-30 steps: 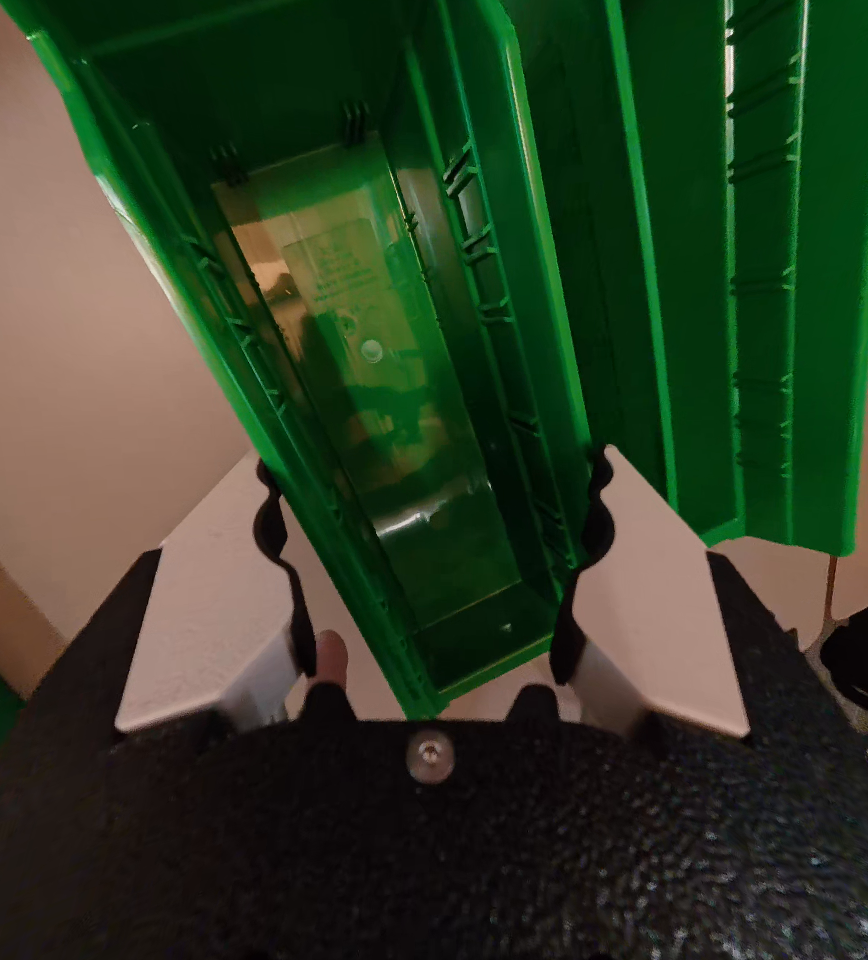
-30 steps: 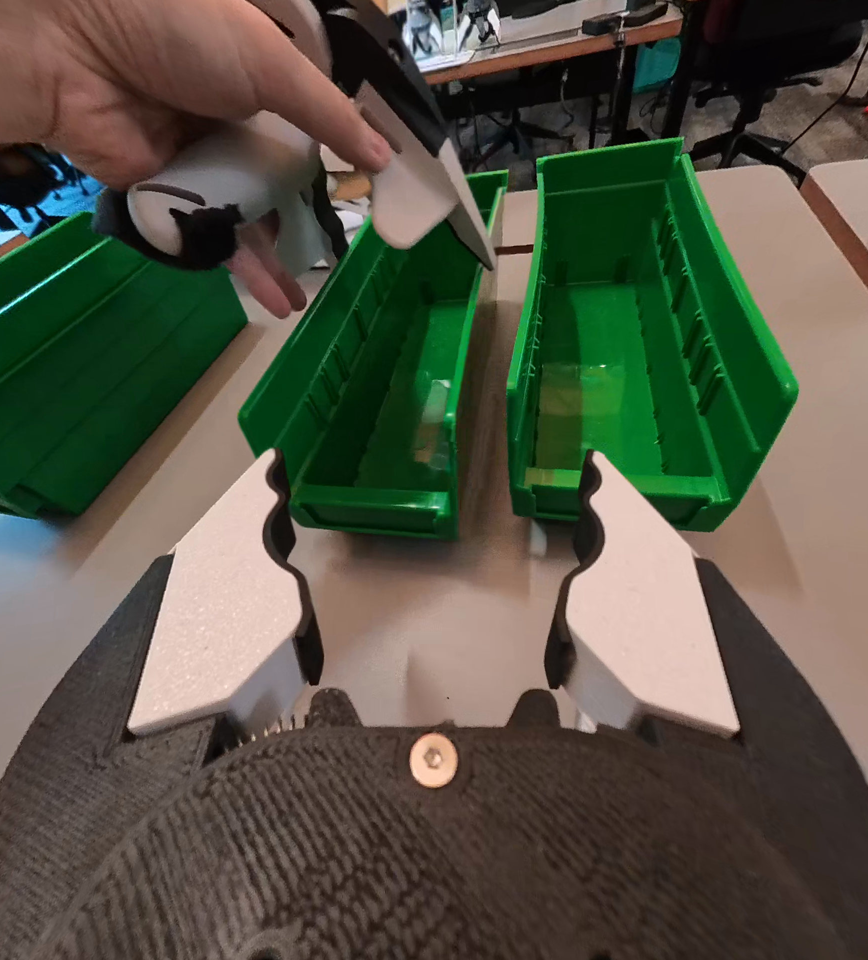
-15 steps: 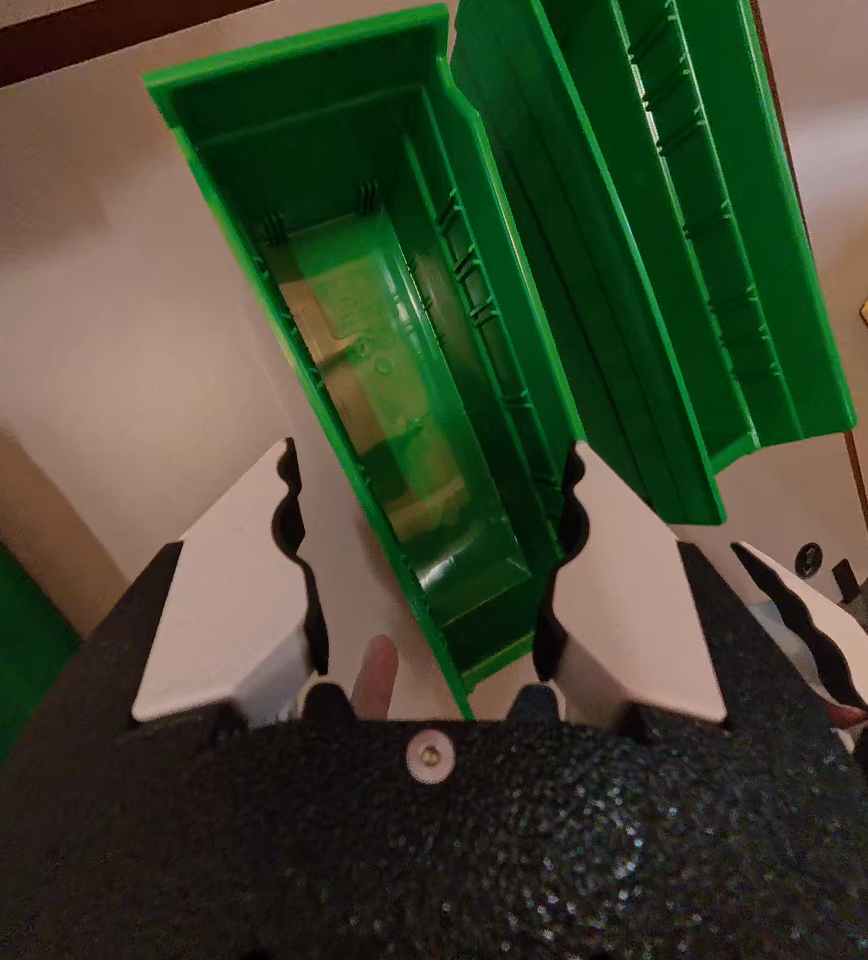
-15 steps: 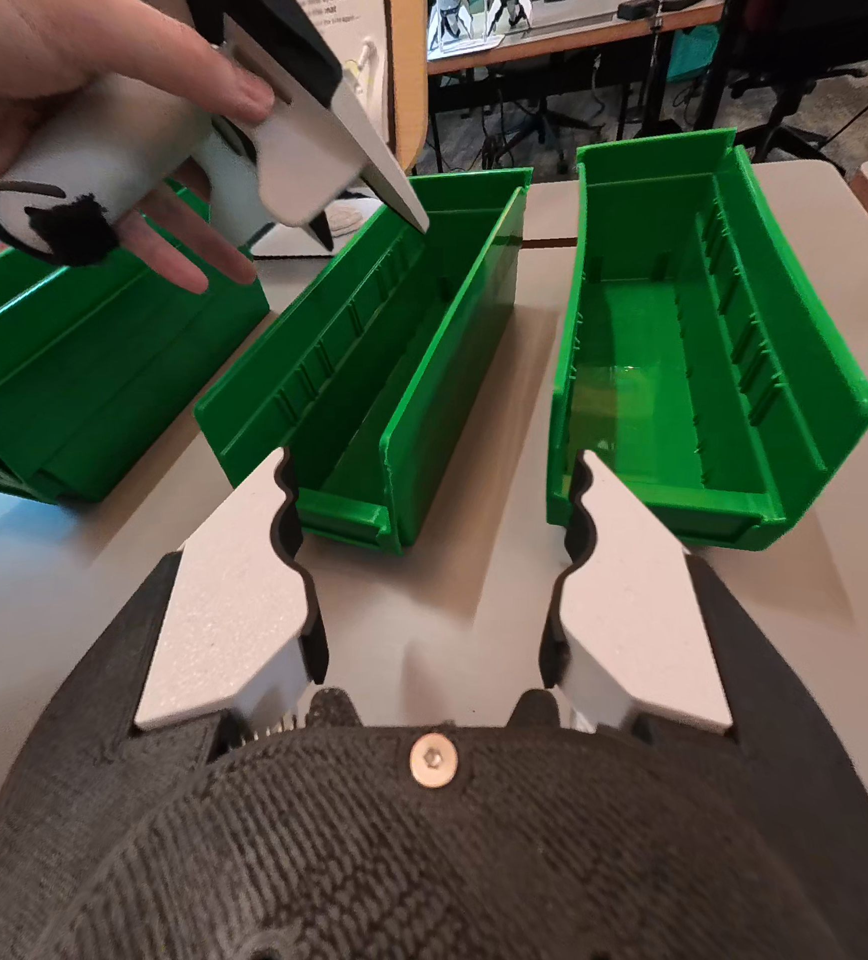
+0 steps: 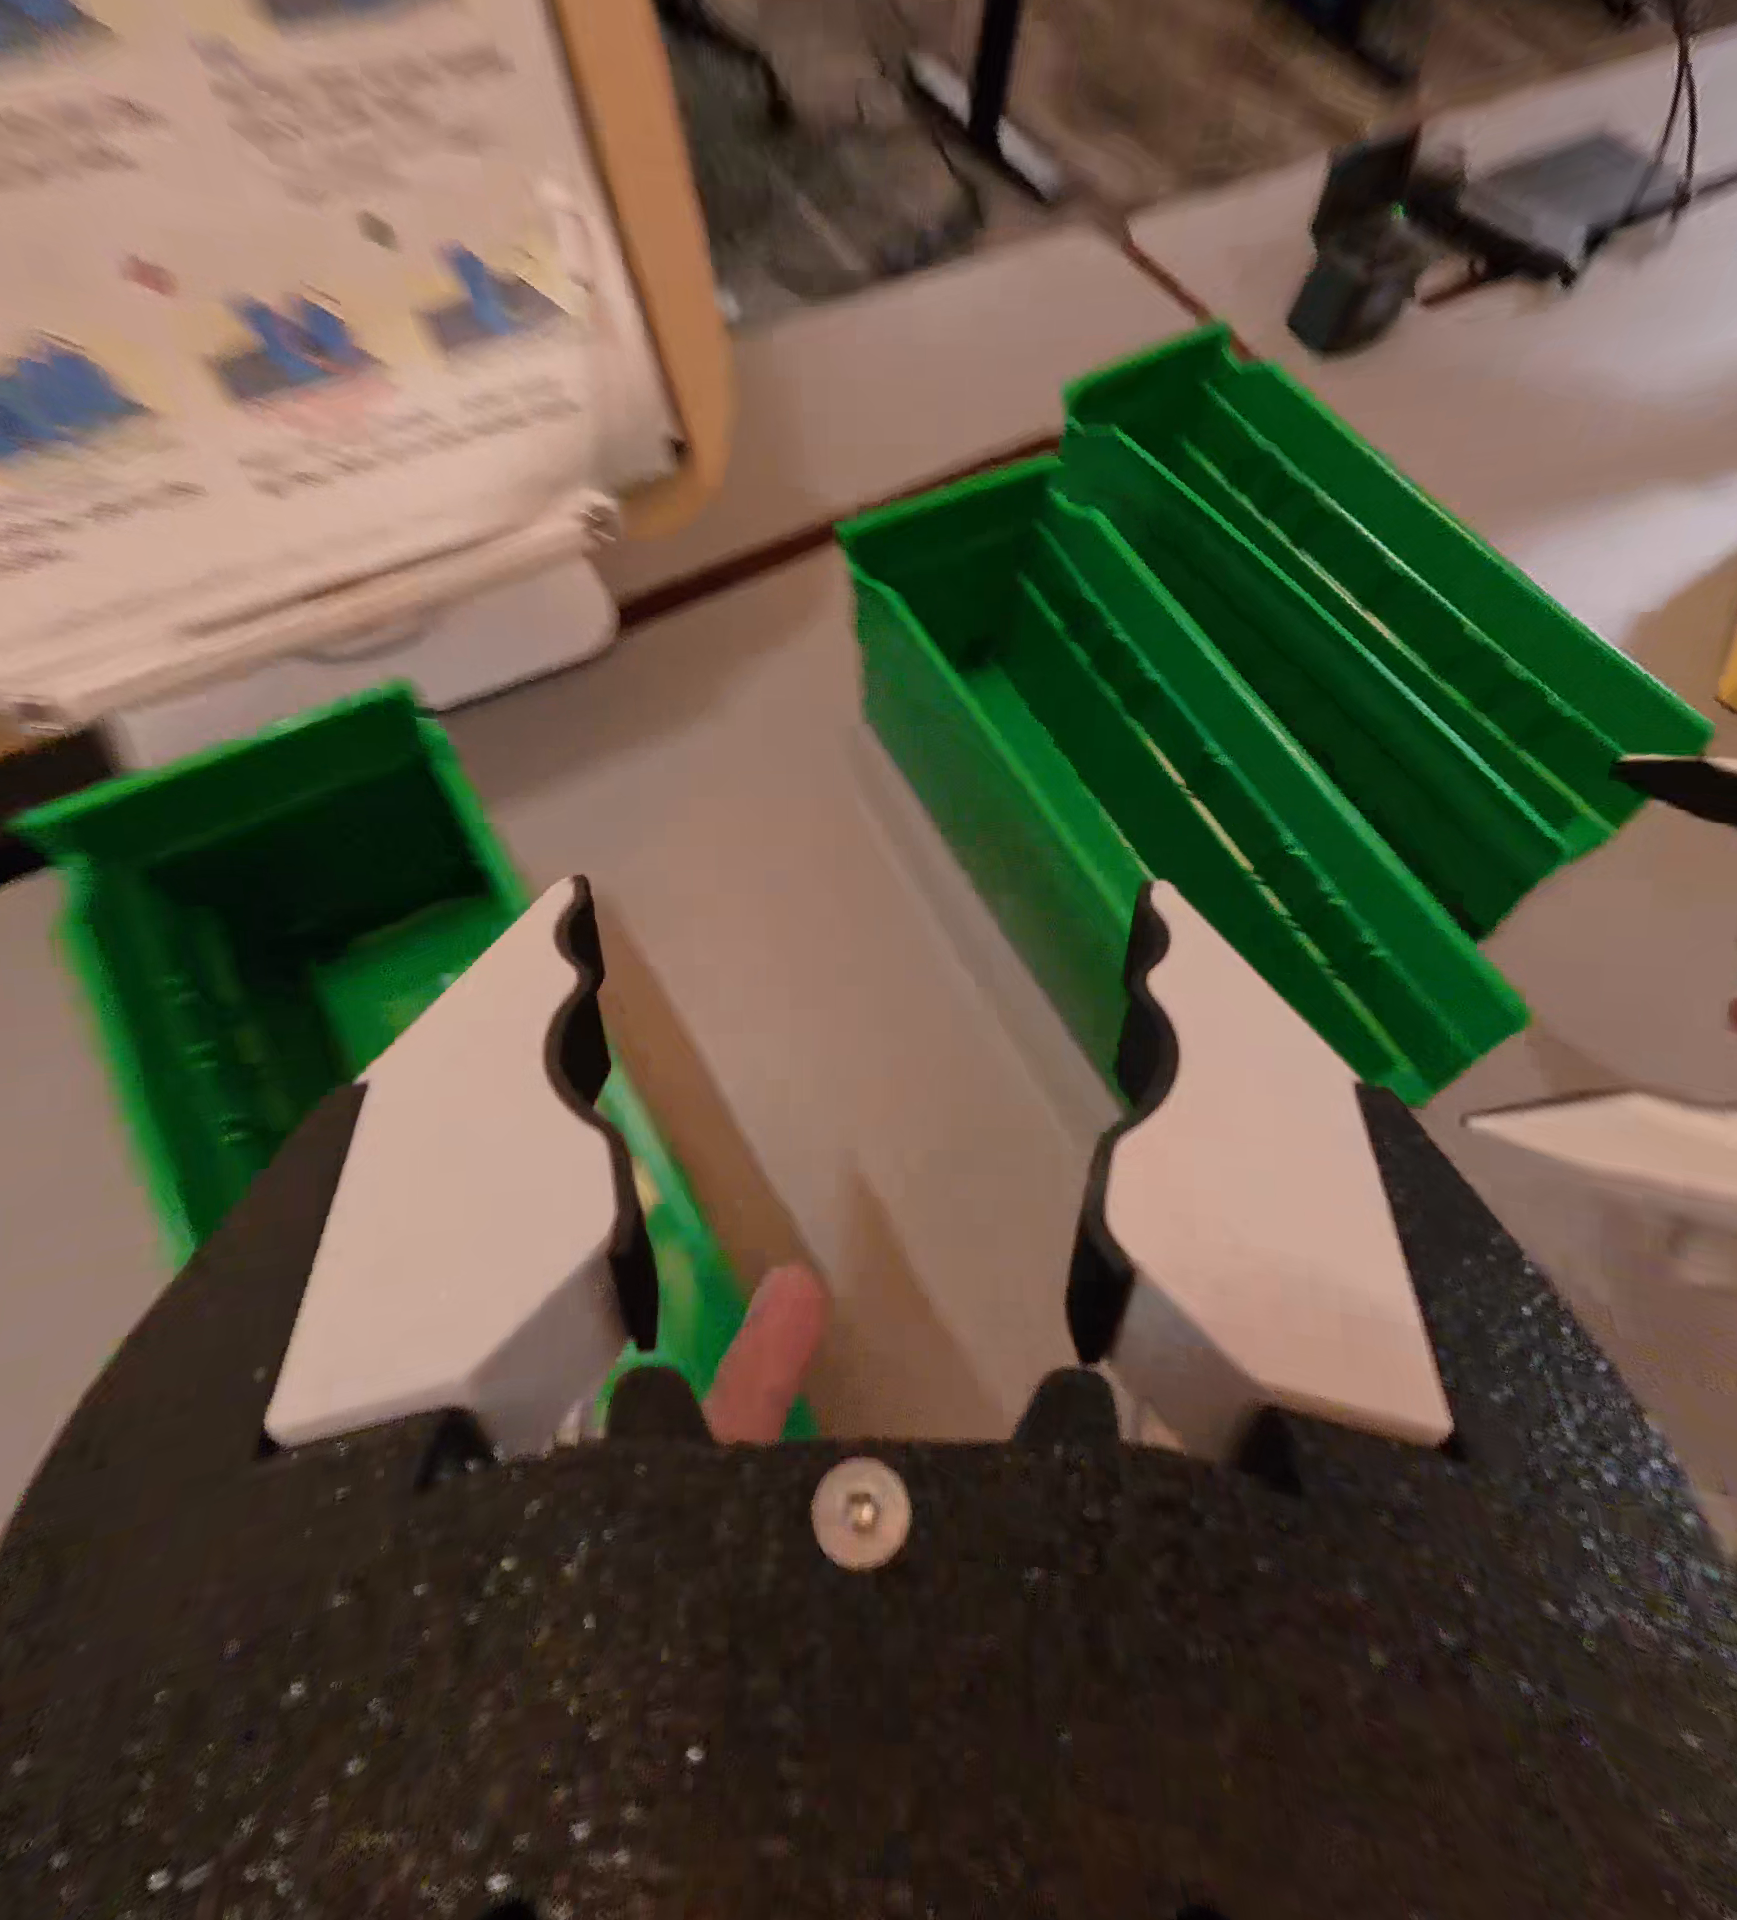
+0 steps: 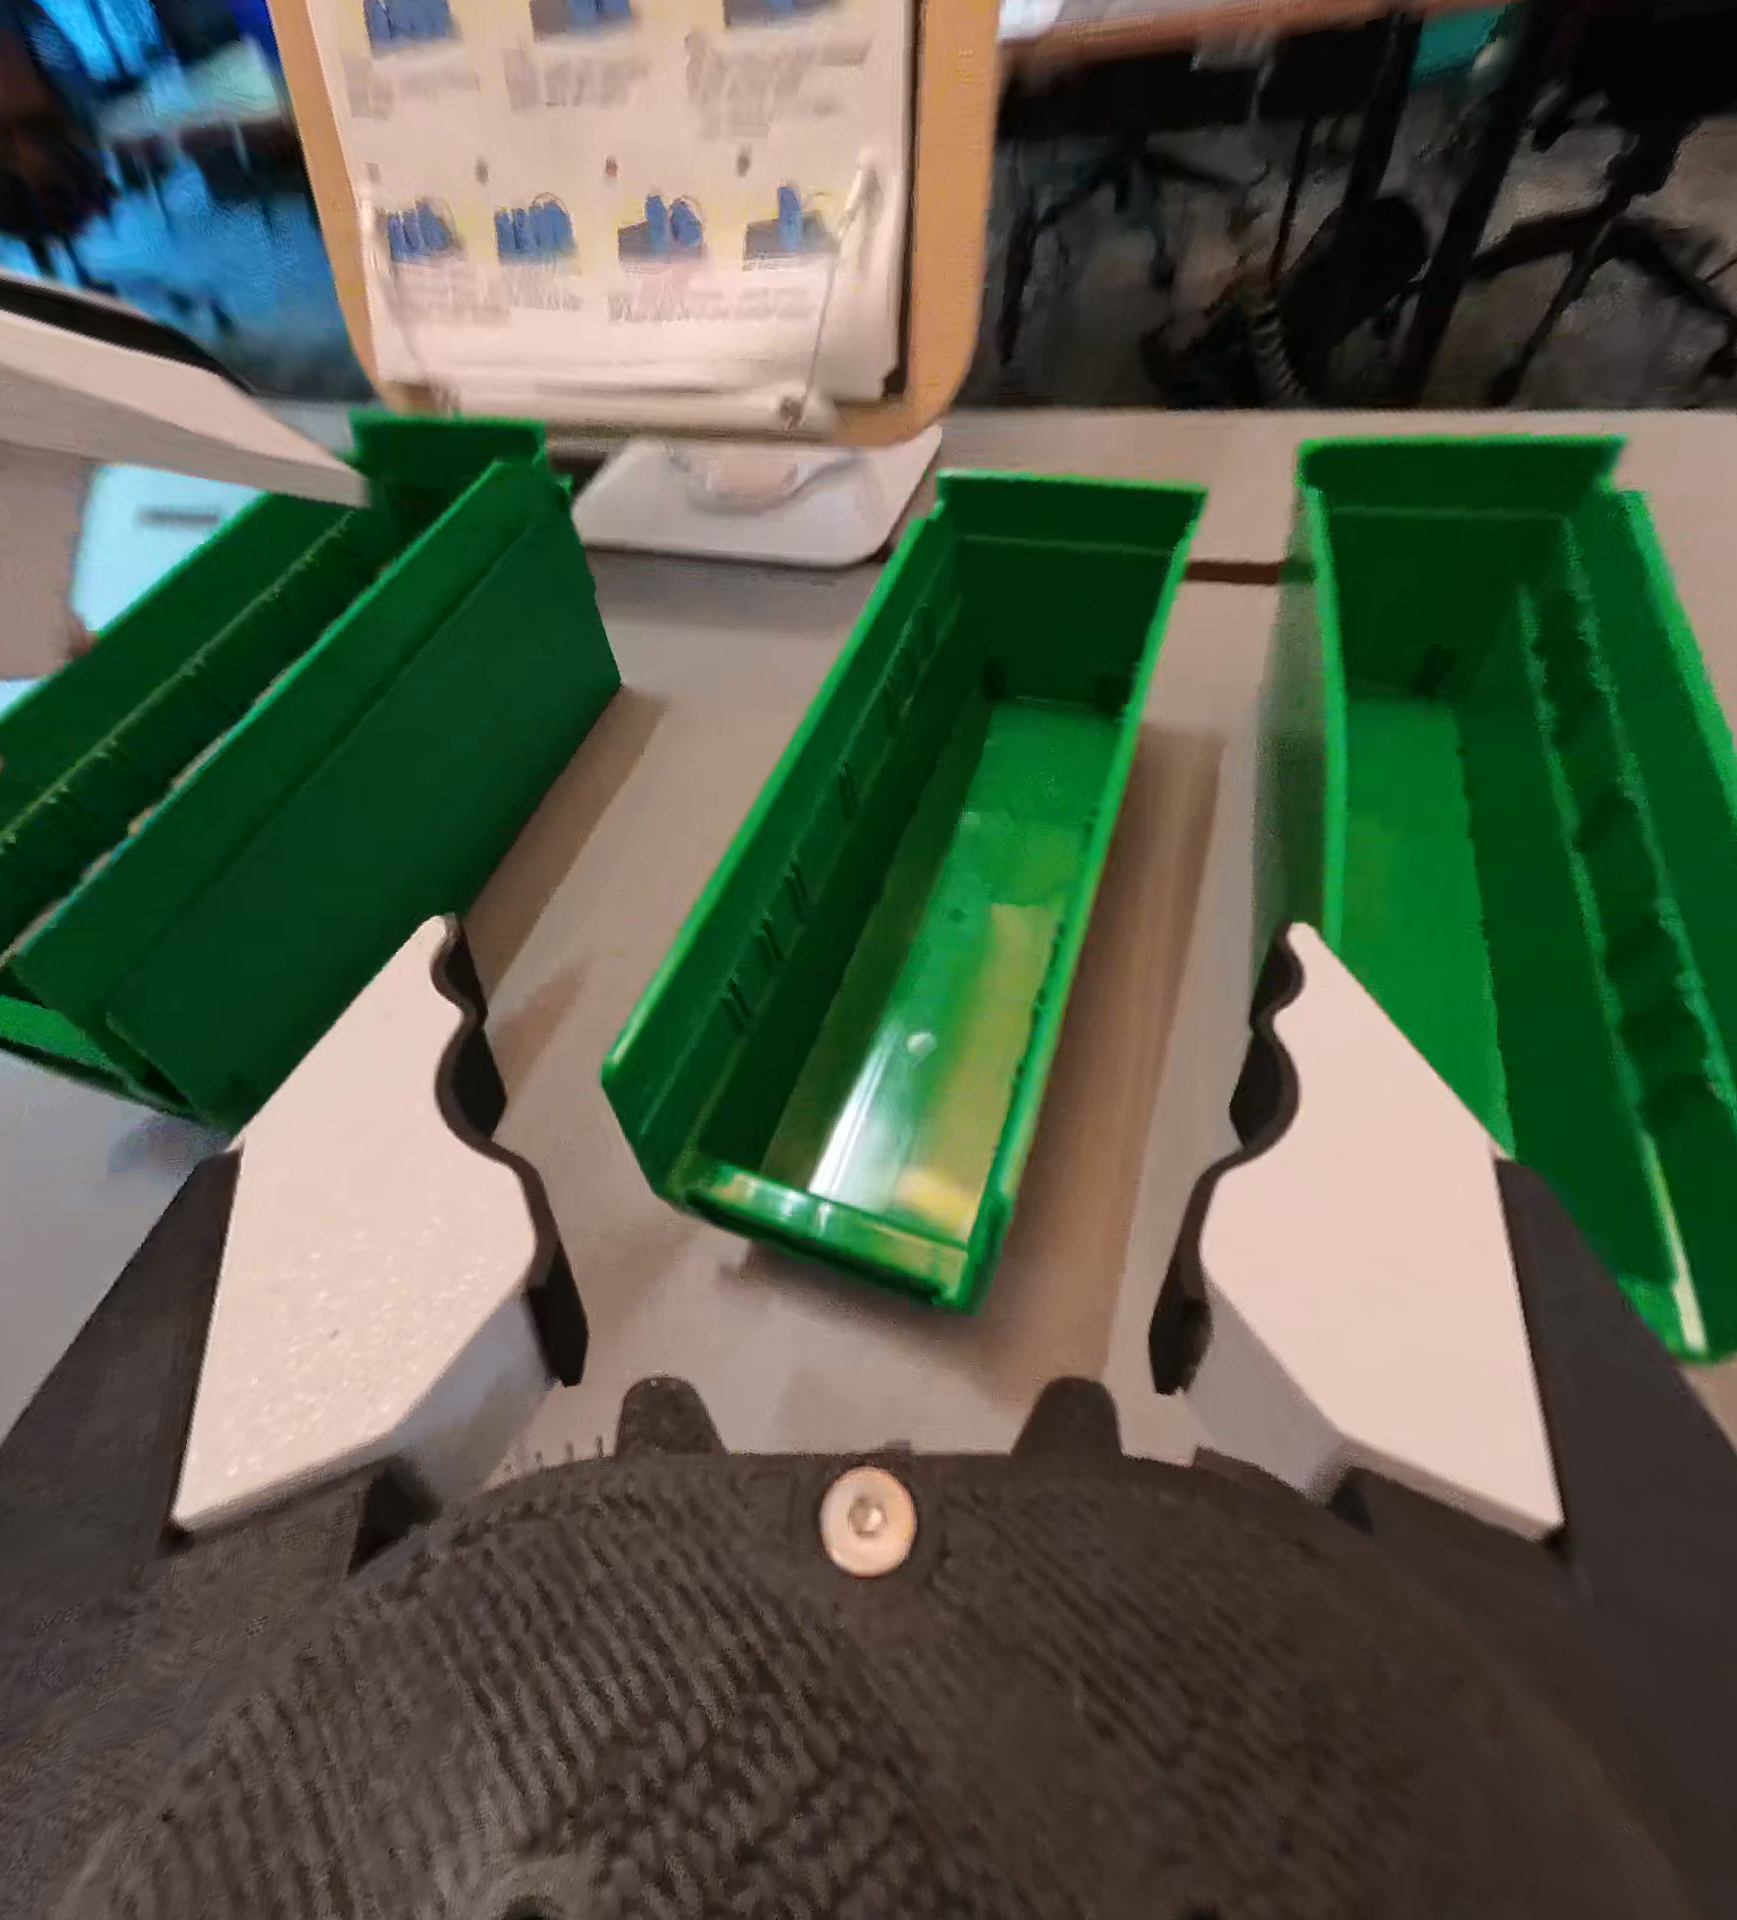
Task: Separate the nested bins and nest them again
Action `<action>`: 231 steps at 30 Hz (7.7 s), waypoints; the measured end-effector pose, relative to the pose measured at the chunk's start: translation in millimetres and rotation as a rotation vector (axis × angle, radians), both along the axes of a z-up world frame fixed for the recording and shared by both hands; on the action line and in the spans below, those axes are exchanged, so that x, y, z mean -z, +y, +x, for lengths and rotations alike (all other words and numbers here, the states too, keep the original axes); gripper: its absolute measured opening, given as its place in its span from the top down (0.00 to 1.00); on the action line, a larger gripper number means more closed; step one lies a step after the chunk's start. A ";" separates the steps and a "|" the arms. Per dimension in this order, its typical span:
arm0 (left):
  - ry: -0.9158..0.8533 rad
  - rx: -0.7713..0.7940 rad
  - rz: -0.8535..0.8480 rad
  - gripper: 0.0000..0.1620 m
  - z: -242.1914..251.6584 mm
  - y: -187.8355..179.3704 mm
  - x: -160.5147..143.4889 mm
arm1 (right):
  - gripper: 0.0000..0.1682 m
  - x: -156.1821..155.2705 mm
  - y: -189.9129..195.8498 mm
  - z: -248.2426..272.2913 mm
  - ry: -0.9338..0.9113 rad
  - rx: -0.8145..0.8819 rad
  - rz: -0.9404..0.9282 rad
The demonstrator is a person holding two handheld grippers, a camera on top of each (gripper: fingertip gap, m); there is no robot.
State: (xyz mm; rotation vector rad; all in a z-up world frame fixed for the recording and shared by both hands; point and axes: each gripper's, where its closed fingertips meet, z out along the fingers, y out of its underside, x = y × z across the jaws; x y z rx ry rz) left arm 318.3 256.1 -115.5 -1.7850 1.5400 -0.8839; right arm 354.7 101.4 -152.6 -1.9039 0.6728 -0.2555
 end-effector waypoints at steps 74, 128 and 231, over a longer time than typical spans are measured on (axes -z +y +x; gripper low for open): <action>-0.273 -0.143 -0.094 0.40 -111.8 130.5 46.3 | 0.06 125.0 83.2 79.0 0.603 0.057 -0.749; -0.311 -0.099 -0.164 0.40 -126.5 127.8 29.7 | 0.28 -2.8 128.8 -19.6 1.007 -0.057 -0.693; -0.405 -0.243 0.006 0.40 -126.7 149.0 10.9 | 0.23 -47.4 109.7 11.8 -0.546 -0.043 -0.298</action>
